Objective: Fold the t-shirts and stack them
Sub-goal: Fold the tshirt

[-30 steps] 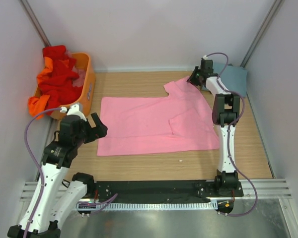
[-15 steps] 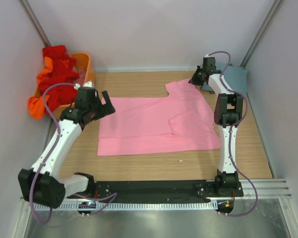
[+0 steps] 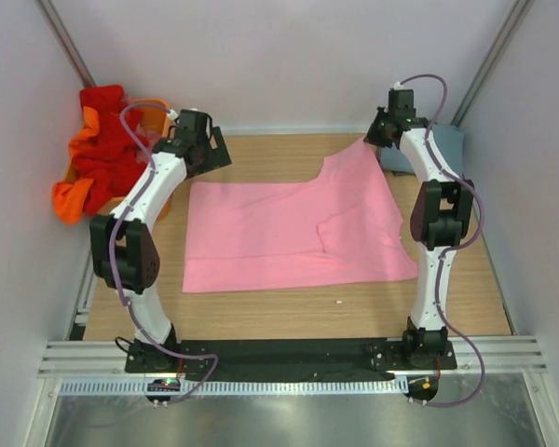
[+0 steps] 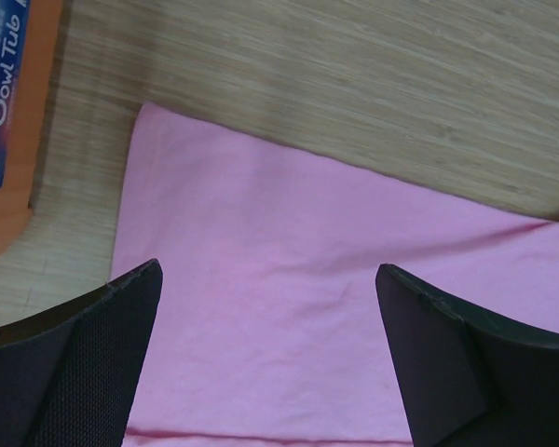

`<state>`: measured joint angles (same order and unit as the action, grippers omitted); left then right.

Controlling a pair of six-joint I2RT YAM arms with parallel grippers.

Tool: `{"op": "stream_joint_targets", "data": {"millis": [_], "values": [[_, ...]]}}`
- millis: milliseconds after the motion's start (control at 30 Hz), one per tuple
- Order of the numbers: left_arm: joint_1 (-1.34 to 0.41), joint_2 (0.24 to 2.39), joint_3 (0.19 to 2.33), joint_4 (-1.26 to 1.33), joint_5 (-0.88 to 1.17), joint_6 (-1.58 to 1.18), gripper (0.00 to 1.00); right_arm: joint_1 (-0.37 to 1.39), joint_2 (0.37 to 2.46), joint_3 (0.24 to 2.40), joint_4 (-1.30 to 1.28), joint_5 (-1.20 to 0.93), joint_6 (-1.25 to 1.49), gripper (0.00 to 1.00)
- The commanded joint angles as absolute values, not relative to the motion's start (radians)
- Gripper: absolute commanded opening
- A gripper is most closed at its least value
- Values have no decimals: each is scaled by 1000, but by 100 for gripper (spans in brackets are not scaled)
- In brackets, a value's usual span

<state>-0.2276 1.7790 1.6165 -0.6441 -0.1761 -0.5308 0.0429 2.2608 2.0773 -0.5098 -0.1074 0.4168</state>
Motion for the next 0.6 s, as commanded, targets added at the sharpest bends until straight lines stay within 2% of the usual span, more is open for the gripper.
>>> {"op": "stream_joint_targets", "data": {"millis": [0, 300, 567], "values": [[-224, 1877, 1741, -721, -215, -497, 97, 34, 2200, 2053, -558, -41, 384, 1], [-224, 2155, 2031, -859, -307, -528, 93, 12, 2129, 1965, -586, 57, 345, 1], [-222, 2279, 2103, -925, -413, -572, 88, -31, 2079, 1911, -600, 104, 338, 1]]}}
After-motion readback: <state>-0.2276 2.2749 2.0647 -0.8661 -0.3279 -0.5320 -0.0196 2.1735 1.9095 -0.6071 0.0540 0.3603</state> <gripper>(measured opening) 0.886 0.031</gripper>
